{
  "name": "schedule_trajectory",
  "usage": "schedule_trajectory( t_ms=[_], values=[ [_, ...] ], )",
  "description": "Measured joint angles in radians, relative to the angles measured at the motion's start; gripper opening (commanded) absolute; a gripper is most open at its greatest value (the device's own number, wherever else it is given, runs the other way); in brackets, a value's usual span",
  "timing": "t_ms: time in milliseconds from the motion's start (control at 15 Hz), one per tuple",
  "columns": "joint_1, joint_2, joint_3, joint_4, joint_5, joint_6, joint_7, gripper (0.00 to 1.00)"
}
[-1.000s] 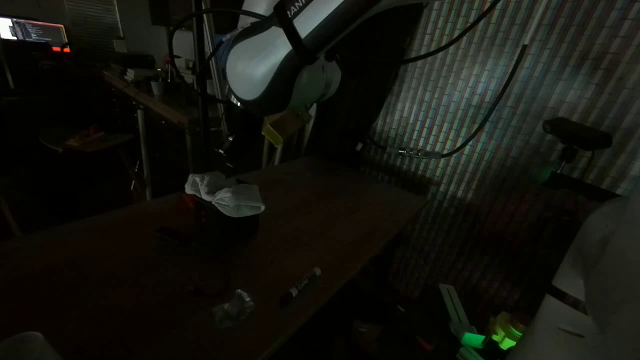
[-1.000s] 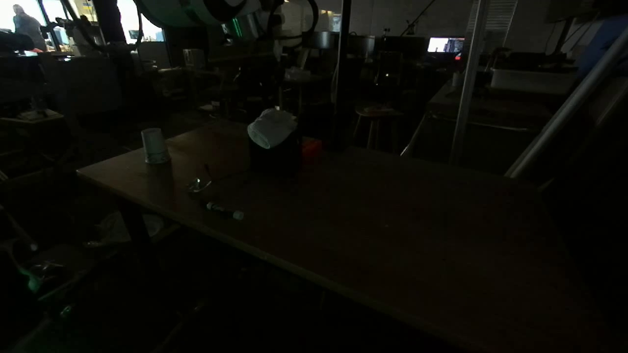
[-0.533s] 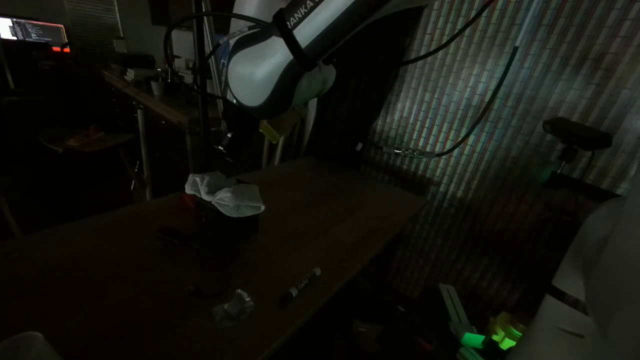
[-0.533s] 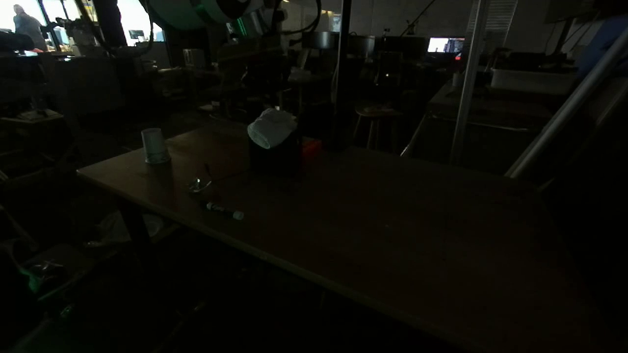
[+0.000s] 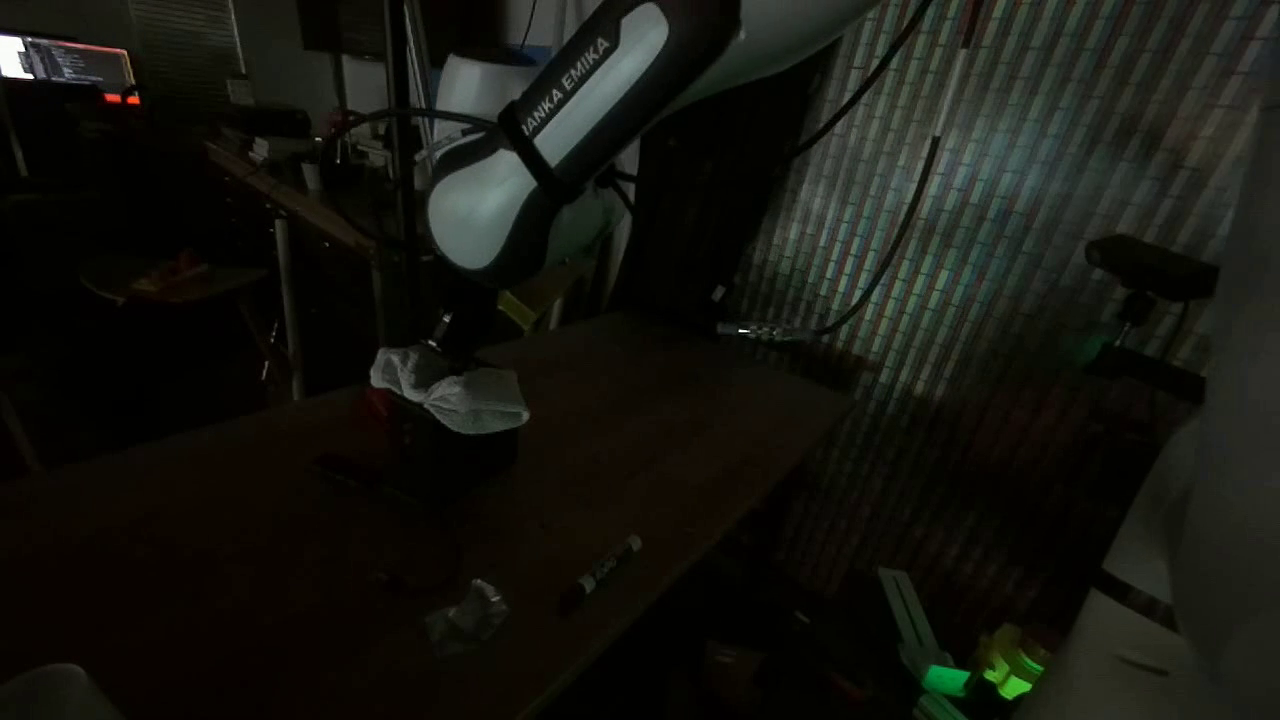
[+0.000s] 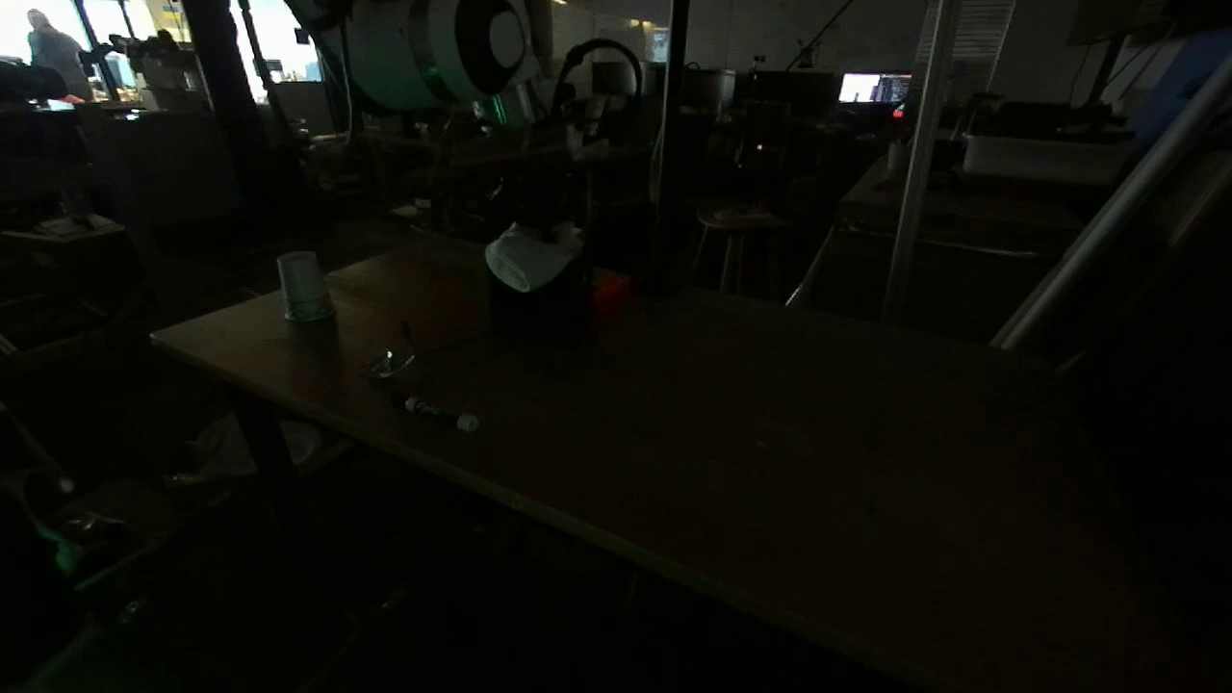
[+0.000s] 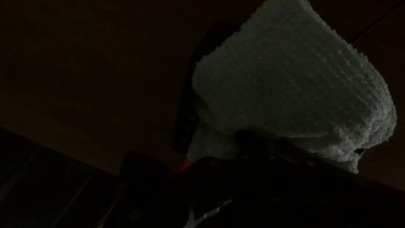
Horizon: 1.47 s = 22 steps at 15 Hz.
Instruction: Put the white towel in the black box
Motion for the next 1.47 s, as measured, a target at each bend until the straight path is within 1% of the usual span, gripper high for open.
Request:
schedule_trajectory(
  t_ms=[200, 533, 867, 1267, 1467],
  values=[
    [0.019, 0.066, 0.0, 0.034, 0.0, -0.054, 0.021, 0.0],
    [0.039, 0.164, 0.002, 0.098, 0.008, -0.176, 0.042, 0.0],
    [0.039, 0.185, 0.006, 0.149, 0.033, -0.26, 0.04, 0.0],
    [0.035, 0.183, 0.005, 0.155, 0.073, -0.276, 0.044, 0.0],
    [0.035, 0.167, 0.002, 0.151, 0.077, -0.295, 0.066, 0.0]
  ],
)
